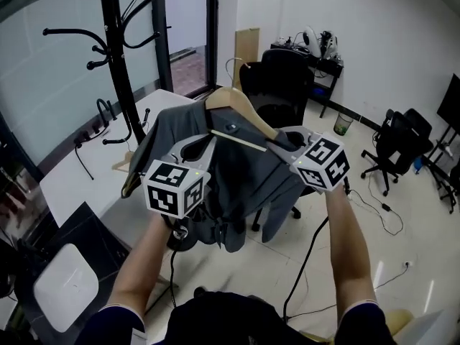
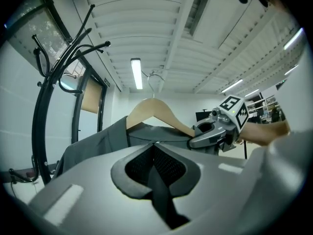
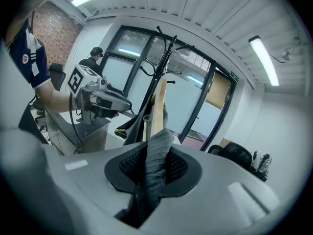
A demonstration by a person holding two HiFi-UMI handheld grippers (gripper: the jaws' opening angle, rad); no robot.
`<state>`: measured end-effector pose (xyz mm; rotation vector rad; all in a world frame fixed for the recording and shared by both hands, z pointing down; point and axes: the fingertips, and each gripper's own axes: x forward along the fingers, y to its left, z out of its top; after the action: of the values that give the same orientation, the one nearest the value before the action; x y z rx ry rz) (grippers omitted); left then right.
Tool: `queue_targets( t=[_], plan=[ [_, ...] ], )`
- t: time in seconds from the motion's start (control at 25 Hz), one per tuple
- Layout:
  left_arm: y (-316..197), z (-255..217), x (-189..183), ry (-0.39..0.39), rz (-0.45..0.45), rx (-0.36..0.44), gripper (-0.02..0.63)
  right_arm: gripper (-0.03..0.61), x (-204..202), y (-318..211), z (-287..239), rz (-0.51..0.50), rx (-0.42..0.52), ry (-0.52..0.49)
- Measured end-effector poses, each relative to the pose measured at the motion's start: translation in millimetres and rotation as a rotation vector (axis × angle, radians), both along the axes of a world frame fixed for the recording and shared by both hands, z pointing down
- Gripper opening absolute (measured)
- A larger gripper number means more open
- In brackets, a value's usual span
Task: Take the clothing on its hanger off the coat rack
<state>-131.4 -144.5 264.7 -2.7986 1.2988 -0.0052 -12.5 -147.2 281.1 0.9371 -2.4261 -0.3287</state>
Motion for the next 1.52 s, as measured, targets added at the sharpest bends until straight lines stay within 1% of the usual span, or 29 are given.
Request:
queue_targets(
  t=[0.28,0.64,0.84,1.04,1.2,1.36,1.52],
  plan=[
    [14.0,6.2,69.3,-0.009,0.040,-0.007,0.012,0.055,83.3,29.2,-6.5,0.065,0.017,0.010],
    [23.4,13.1,142.1,-0.021,0.100,-0.016,0.012,0.055,180.5,53.0,-9.7,0.199,0.027,0.012],
    [21.8,16.5,178.8,-0.036,0.125,-0.033,0.012,0.055,228.7,53.5,-16.0,0.279,0.021,-0.009],
    [10.8,19.8,206.6,-0.050,0.144,-0.051,0.012,0.055,264.5,37.1,-22.3,0.342,0.016,-0.023],
    [-9.0,14.8,225.8,-0.049,0.156,-0.046,0.012,0.055,286.2,14.4,-32.4,0.381,0.028,-0.039],
    [-38.4,7.7,241.5,-0.038,0.173,-0.046,0.012,0.055,300.9,-17.7,-50.7,0.408,0.048,-0.041],
    [-81.3,4.3,253.3,-0.036,0.174,-0.039,0.012,0.055,312.5,-63.6,-71.5,0.414,0.072,-0.033]
  ],
)
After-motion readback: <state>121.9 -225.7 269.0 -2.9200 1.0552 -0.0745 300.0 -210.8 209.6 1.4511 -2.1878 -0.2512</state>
